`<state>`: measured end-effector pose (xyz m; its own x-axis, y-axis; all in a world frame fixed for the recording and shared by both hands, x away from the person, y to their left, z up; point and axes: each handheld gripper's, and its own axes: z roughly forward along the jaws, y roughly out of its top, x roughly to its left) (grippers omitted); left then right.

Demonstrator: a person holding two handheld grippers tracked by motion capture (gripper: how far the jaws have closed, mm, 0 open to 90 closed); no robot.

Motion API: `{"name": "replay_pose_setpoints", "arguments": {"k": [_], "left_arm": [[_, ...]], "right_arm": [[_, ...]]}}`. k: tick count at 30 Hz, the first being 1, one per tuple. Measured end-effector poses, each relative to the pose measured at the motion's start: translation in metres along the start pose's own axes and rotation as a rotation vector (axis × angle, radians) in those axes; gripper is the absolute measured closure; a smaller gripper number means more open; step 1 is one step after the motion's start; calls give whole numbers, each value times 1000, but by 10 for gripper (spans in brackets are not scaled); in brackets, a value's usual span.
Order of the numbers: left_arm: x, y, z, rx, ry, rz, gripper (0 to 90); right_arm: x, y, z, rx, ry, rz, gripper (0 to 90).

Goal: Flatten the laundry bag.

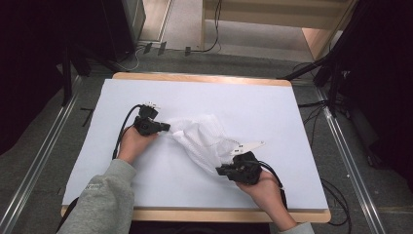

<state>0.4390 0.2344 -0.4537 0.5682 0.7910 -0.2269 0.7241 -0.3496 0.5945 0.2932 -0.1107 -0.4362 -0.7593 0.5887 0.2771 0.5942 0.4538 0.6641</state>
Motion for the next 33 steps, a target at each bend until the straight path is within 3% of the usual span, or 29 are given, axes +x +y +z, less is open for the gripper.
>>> {"name": "replay_pose_setpoints", "arguments": {"k": [2,5,8,13,17,22,23,24,25,28,33], "left_arm": [[3,1,1,-1,-14,-5,900],[3,1,0,-8,-24,-15,892],[5,1,-3,-11,-49,-25,800],[3,0,-16,-15,-68,-23,633],[0,-3,-26,-17,-71,-9,586],[-2,-8,-40,-40,-73,-20,487],[-2,-9,-43,-42,-71,-23,487],[-3,-10,-45,-48,-67,-23,472],[-3,-11,-47,-53,-66,-20,472],[-5,-14,-53,-65,-63,-19,457],[-5,-21,-61,-73,-68,-30,455]], "right_arm": [[2,0,-6,-27,10,-5,695],[5,1,-19,-65,9,-23,666],[1,3,-32,-99,-20,-23,669],[-19,12,-51,-149,-53,20,802],[-32,21,-56,-155,-79,35,877],[-64,40,-43,-140,-115,60,900],[-64,40,-43,-140,-115,60,900],[-75,47,-36,-135,-116,71,900],[-75,47,-36,-135,-116,71,900],[-95,60,-21,-115,-120,78,900],[-109,71,-4,-78,-127,68,900]]}}
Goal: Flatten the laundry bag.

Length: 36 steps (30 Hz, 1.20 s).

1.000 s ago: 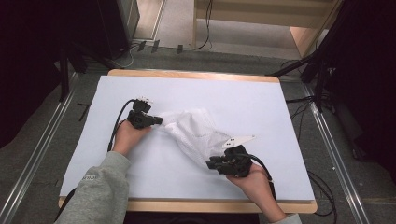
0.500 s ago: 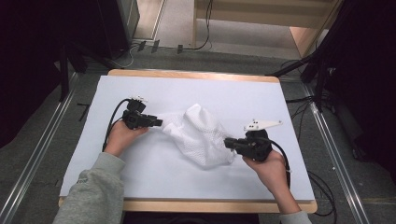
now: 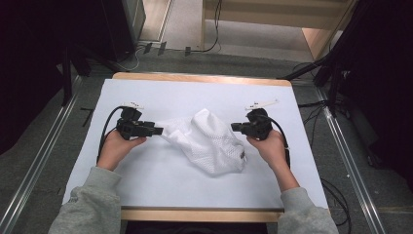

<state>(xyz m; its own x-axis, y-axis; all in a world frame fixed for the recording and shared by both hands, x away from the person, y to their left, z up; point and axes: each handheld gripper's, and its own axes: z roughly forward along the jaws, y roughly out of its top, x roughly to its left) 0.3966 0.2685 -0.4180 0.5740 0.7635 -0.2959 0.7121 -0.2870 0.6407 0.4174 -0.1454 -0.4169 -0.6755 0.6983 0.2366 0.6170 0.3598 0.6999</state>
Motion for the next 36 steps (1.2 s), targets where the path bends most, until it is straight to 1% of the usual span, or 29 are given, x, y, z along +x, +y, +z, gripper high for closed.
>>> {"name": "replay_pose_setpoints", "arguments": {"k": [1,2,3,4,5,7,8,9,10,11,12,15,16,17,18,20,21,22,23,24,25,26,28,29,30,31,33,34,36], "left_arm": [[0,-3,-2,-1,5,1,455],[0,-3,-2,-1,5,1,455],[0,-4,-4,1,8,0,455],[0,-5,-5,1,10,-2,455],[1,-6,-6,1,15,0,455],[2,-8,-8,-6,14,-8,455],[2,-9,-9,-7,18,-9,456],[2,-9,-10,-11,22,-12,456],[3,-9,-11,-11,23,-10,456],[3,-9,-11,-14,21,-12,456],[3,-9,-12,-15,22,-11,456],[3,-9,-10,-13,21,-9,456],[2,-8,-9,-7,20,4,456],[1,-7,-9,-10,22,0,456],[1,-7,-9,-10,22,0,456],[1,-6,-8,-12,17,3,456],[0,-5,-7,-14,16,5,456],[0,-5,-7,-14,16,5,456],[0,-5,-7,-11,13,8,456],[0,-4,-6,-10,12,8,456],[0,-4,-6,-10,12,8,456],[0,-3,-6,-13,10,9,456],[-1,-2,-5,-16,9,13,456],[-3,-1,-5,-19,4,16,456],[-3,-1,-5,-19,4,16,457],[-5,1,-5,-16,-1,20,459],[-7,2,-5,-16,-3,18,460],[-9,3,-5,-15,-8,22,461],[-11,4,-5,-15,-13,27,461]], "right_arm": [[-6,4,9,18,-2,-1,900],[-6,4,9,18,-2,-1,900],[-9,5,13,27,9,9,900],[-12,6,22,41,34,24,900],[-12,6,22,41,34,24,900],[-11,6,27,54,74,29,900],[-4,6,27,61,93,10,900],[-4,6,27,61,93,10,900],[-1,6,25,52,107,-6,900],[9,5,19,33,133,-31,900],[9,5,19,33,133,-31,900],[24,0,12,27,150,-72,900],[33,-3,9,30,164,-86,900],[37,-5,8,31,165,-94,900],[37,-5,8,31,165,-94,900],[45,-7,7,35,172,-102,900],[53,-10,5,35,189,-110,900],[53,-10,5,35,189,-110,900],[61,-14,4,39,195,-123,900],[65,-16,4,42,200,-130,900],[65,-16,4,42,200,-130,900],[73,-20,3,48,203,-143,900],[77,-23,3,49,207,-148,900],[84,-28,4,66,207,-159,900],[84,-28,4,66,207,-159,900],[90,-33,5,76,213,-167,900],[93,-35,6,84,213,-170,900],[98,-39,9,97,212,-184,900],[100,-40,11,102,213,-191,900]]}}
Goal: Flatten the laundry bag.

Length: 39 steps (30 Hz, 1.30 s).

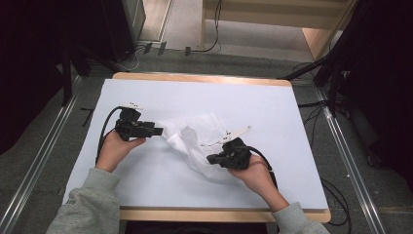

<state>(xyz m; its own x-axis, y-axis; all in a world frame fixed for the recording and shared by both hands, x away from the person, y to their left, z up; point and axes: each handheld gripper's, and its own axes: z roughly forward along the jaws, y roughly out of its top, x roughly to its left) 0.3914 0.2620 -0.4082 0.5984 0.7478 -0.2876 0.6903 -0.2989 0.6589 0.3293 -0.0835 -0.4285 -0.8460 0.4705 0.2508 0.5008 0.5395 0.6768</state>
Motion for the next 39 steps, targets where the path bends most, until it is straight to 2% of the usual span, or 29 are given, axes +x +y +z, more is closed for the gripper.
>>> {"name": "replay_pose_setpoints", "arguments": {"k": [2,4,8,13,14,18,20,22,28,29,30,33,34,37,39], "left_arm": [[-4,2,0,-2,-8,4,461],[-11,6,1,0,-39,6,461],[-22,11,2,1,-73,13,460],[-34,17,4,-1,-96,26,460],[-41,19,7,9,-108,26,461],[-49,18,15,27,-129,34,464],[-54,16,21,48,-124,52,467],[-57,11,28,69,-128,48,470],[-58,4,30,80,-104,57,460],[-58,2,29,78,-102,59,460],[-57,1,29,75,-99,61,455],[-56,-2,29,80,-87,52,449],[-55,-3,29,84,-84,48,449],[-53,-7,29,88,-74,45,448],[-51,-9,30,90,-74,40,449]], "right_arm": [[2,-2,7,17,3,7,900],[3,-4,12,25,10,13,900],[8,-7,18,42,19,13,900],[15,-11,26,63,30,9,900],[19,-12,28,74,33,2,900],[23,-13,30,72,33,-9,898],[25,-12,27,61,35,-1,898],[26,-10,18,44,28,-1,898],[24,1,-9,-27,-2,-12,883],[24,1,-9,-27,-2,-12,883],[19,4,-19,-48,-22,-6,876],[9,7,-27,-71,-58,8,857],[9,7,-27,-71,-58,8,857],[-9,10,-34,-91,-101,30,826],[-14,11,-35,-91,-111,38,824]]}}
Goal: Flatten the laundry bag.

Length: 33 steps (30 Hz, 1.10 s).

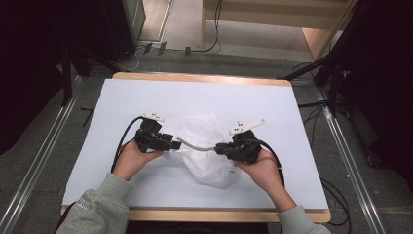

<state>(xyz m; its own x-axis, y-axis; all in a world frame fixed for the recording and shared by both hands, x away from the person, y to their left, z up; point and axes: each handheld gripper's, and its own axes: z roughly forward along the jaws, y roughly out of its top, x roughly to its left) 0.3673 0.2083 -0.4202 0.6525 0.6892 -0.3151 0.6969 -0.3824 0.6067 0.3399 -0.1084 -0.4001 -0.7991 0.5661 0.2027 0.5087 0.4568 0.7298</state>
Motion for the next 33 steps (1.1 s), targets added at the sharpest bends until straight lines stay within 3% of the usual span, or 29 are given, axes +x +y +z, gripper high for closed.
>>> {"name": "replay_pose_setpoints", "arguments": {"k": [1,3,4,11,15,17,18,25,29,30,31,32,33], "left_arm": [[1,-1,1,-1,1,-8,457],[4,-3,4,13,-12,-23,468],[5,-5,5,21,-10,-24,489],[7,-11,11,46,-17,-40,586],[9,-13,15,62,-22,-39,746],[10,-13,15,59,-26,-37,784],[11,-14,16,58,-36,-43,863],[8,-12,12,57,-60,-23,900],[6,-13,7,41,-67,-17,900],[6,-13,5,35,-73,-18,900],[5,-13,3,28,-75,-22,900],[5,-13,1,26,-75,-14,900],[4,-13,-1,18,-76,-16,900]], "right_arm": [[-11,2,2,-8,-15,16,810],[-15,3,3,-9,-23,20,803],[-24,5,7,-11,-35,28,789],[-48,6,25,16,-67,62,754],[-63,6,39,21,-88,90,711],[-66,7,42,33,-96,97,697],[-72,7,49,52,-111,105,679],[-86,9,70,78,-125,137,572],[-88,9,78,94,-139,124,602],[-88,9,80,108,-136,132,649],[-87,9,81,111,-149,122,759],[-87,9,81,111,-149,122,759],[-87,10,81,117,-149,127,814]]}}
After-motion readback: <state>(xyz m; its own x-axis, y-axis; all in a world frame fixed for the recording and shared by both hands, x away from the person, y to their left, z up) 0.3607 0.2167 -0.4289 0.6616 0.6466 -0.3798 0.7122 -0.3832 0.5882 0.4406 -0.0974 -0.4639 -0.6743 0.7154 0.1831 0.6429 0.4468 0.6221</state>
